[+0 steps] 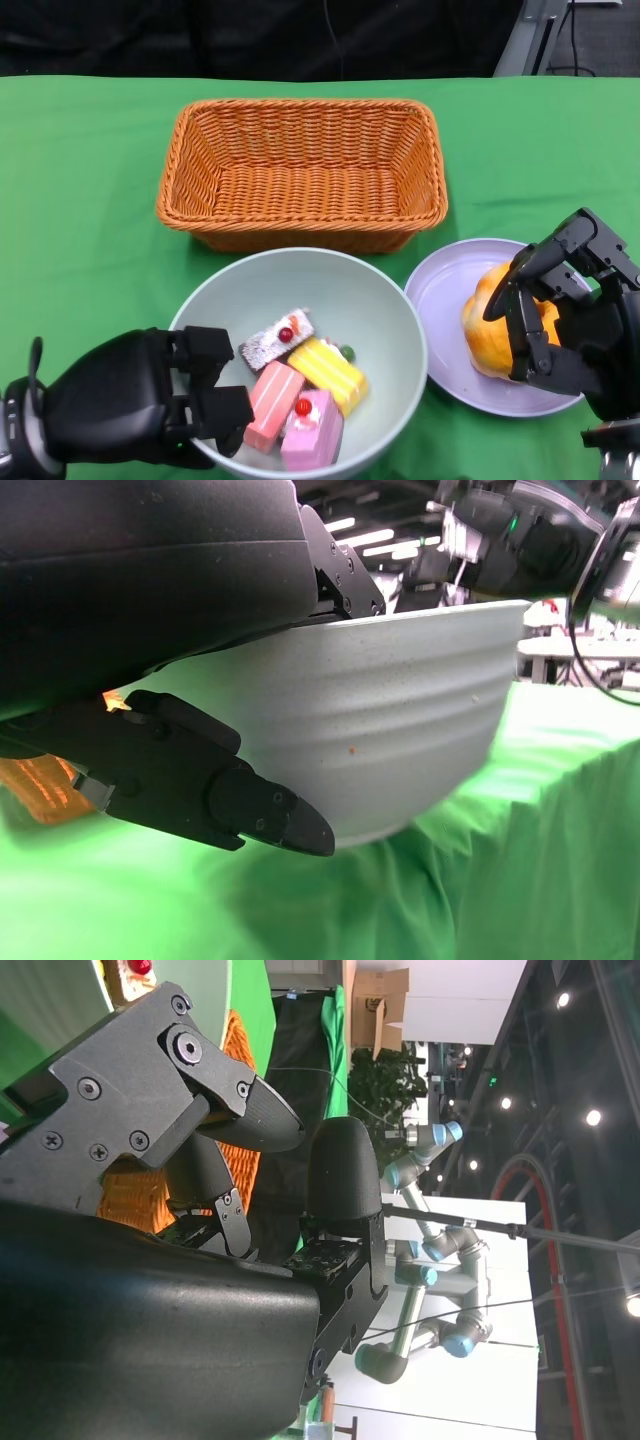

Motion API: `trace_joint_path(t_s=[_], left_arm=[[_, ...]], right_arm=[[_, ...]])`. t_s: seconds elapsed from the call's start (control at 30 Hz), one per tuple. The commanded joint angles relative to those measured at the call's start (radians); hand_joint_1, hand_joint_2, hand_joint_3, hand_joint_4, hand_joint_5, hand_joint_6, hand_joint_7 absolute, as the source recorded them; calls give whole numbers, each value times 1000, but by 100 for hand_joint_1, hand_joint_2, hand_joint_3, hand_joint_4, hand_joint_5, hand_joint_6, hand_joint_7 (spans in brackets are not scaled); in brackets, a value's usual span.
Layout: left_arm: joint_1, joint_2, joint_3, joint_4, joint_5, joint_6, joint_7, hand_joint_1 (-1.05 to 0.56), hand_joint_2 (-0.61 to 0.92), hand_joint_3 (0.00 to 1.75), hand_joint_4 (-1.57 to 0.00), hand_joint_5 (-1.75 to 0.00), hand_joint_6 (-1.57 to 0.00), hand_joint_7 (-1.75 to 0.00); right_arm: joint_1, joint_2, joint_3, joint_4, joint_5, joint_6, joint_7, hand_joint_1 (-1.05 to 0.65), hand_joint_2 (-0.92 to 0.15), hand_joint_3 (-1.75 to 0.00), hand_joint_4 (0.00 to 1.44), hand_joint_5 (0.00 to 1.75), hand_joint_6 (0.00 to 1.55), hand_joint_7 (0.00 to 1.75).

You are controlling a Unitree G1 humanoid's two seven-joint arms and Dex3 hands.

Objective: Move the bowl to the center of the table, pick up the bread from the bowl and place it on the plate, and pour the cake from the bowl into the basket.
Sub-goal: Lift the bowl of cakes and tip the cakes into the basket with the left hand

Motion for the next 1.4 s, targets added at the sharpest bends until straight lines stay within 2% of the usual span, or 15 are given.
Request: trace_joint_path(t_s=[0.03, 0.23, 0.3, 0.47, 0.7, 0.8, 0.83, 0.93, 1.0, 1.13, 1.3, 1.4], left_arm=[[21, 42, 32, -45, 3, 4, 59, -21, 92, 12, -64, -175, -54, -160], [38, 67, 89, -98, -33, -14, 54, -22, 92, 10, -63, -175, -53, -158], [45, 65, 112, -109, -52, -20, 41, -18, 92, 12, -65, -175, -46, -171], [47, 27, 170, -106, -110, -18, 6, -7, 91, 10, -69, -175, -50, -175], [-4, -6, 211, -70, -130, -37, -16, -15, 91, 7, -69, -175, -49, -174], [-36, -45, 232, -39, -162, -45, -33, -10, 92, 11, -68, -175, -52, -172], [-46, -57, 239, -28, -175, -46, -47, -10, 92, 12, -67, -175, -52, -171], [-91, -95, 252, 18, -216, -54, -97, -13, 92, 15, -65, -175, -64, -144], [-117, -119, 259, 54, -240, -64, -127, -11, 92, 15, -64, -175, -68, -137], [-165, -156, 267, 123, -268, -70, -173, -12, 92, 20, -66, -175, -68, -142], [-217, -188, 269, 193, -266, -77, -176, -15, 92, 22, -67, -175, -74, -126], [-239, -208, 269, 225, -265, -73, -174, -15, 92, 23, -67, -175, -74, -123]], right_arm=[[-9, 4, -6, -2, 5, 0, -13, -18, -46, -123, 68, 175, 52, 157], [-13, 9, -3, 13, 6, -1, -8, -16, -48, -122, 67, 175, 52, 155], [-14, 11, -2, 18, 3, -7, -7, -16, -48, -122, 66, 175, 51, 155], [-7, 13, 9, 16, -19, 7, -16, -16, -48, -119, 64, 175, 51, 155], [-5, 12, 17, 29, -45, 0, -29, -16, -51, -111, 64, 175, 52, 155], [-3, 2, 25, 39, -78, 0, -35, -16, -53, -108, 63, 175, 51, 157], [-5, 2, 26, 49, -78, -9, -31, -15, -54, -107, 63, 175, 51, 157], [-8, 0, 32, 76, -78, -33, -18, -11, -56, -102, 62, 175, 51, 156], [-4, 1, 37, 76, -80, -27, -16, -12, -56, -100, 62, 175, 51, 155], [-3, 6, 43, 89, -83, -39, -12, -11, -56, -99, 63, 175, 51, 155], [-5, 3, 47, 107, -97, -48, -14, -9, -56, -101, 64, 175, 52, 154], [-9, 1, 50, 125, -101, -62, -11, -9, -57, -101, 64, 175, 52, 154]])
